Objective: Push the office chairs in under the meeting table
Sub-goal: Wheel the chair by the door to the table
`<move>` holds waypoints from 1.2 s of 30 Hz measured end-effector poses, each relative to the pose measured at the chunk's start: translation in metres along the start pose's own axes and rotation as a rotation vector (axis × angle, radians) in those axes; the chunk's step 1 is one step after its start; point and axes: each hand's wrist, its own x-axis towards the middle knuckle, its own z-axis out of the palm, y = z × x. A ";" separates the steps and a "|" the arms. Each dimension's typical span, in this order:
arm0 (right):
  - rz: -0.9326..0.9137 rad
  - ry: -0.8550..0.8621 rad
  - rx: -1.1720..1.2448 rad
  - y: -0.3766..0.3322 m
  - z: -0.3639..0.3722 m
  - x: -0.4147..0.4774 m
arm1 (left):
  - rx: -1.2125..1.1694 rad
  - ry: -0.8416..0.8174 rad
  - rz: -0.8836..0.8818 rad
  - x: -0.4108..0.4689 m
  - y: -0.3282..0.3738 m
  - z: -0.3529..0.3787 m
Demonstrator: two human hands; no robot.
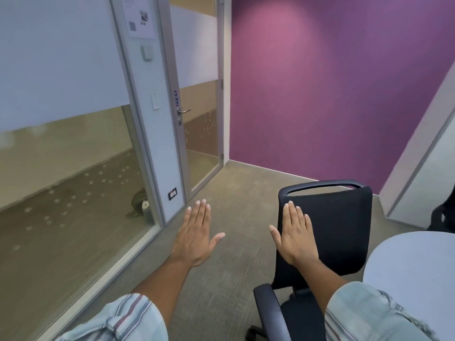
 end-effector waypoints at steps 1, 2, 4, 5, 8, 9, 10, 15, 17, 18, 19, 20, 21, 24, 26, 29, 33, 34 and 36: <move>0.017 0.014 -0.009 -0.001 0.002 0.009 | -0.005 0.011 0.021 0.012 -0.009 0.002; 0.043 0.027 -0.014 -0.002 0.003 0.021 | -0.008 0.027 0.045 0.026 -0.020 0.005; 0.115 0.045 0.001 -0.002 0.005 0.041 | -0.010 0.033 0.083 0.053 -0.045 0.010; 0.153 0.054 0.005 -0.002 0.006 0.048 | -0.012 0.030 0.097 0.065 -0.057 0.013; 0.242 0.065 -0.016 0.003 0.011 0.058 | -0.042 0.030 0.118 0.097 -0.078 0.027; 0.259 0.059 -0.025 0.004 0.013 0.060 | -0.058 0.009 0.128 0.107 -0.081 0.030; 0.279 0.061 -0.036 0.006 0.016 0.065 | -0.063 0.003 0.152 0.120 -0.081 0.035; 0.354 0.073 -0.055 0.016 0.023 0.087 | -0.100 0.036 0.273 0.187 -0.063 0.052; 0.374 0.069 -0.075 0.026 0.028 0.096 | -0.118 0.027 0.326 0.217 -0.049 0.059; 0.397 0.076 -0.084 0.033 0.032 0.102 | -0.114 0.023 0.364 0.236 -0.041 0.062; 0.427 0.091 -0.085 0.042 0.035 0.110 | -0.110 0.029 0.405 0.255 -0.032 0.066; 0.458 0.106 -0.075 0.050 0.036 0.119 | -0.114 0.036 0.438 0.276 -0.023 0.069; 0.489 0.114 -0.061 0.059 0.036 0.128 | -0.123 0.031 0.463 0.296 -0.014 0.072; 0.559 0.135 -0.053 0.083 0.038 0.147 | -0.117 0.036 0.542 0.343 0.007 0.083; 0.636 0.136 -0.028 0.099 0.040 0.159 | -0.109 -0.013 0.623 0.378 0.022 0.091; 0.709 0.179 -0.032 0.128 0.035 0.175 | -0.142 -0.003 0.689 0.431 0.050 0.096; 0.818 0.176 -0.042 0.155 0.030 0.181 | -0.189 -0.050 0.780 0.482 0.094 0.103; 0.830 0.179 -0.050 0.158 0.031 0.179 | -0.183 -0.039 0.807 0.488 0.103 0.104; 0.876 0.200 -0.086 0.173 0.032 0.178 | -0.201 -0.018 0.866 0.512 0.131 0.109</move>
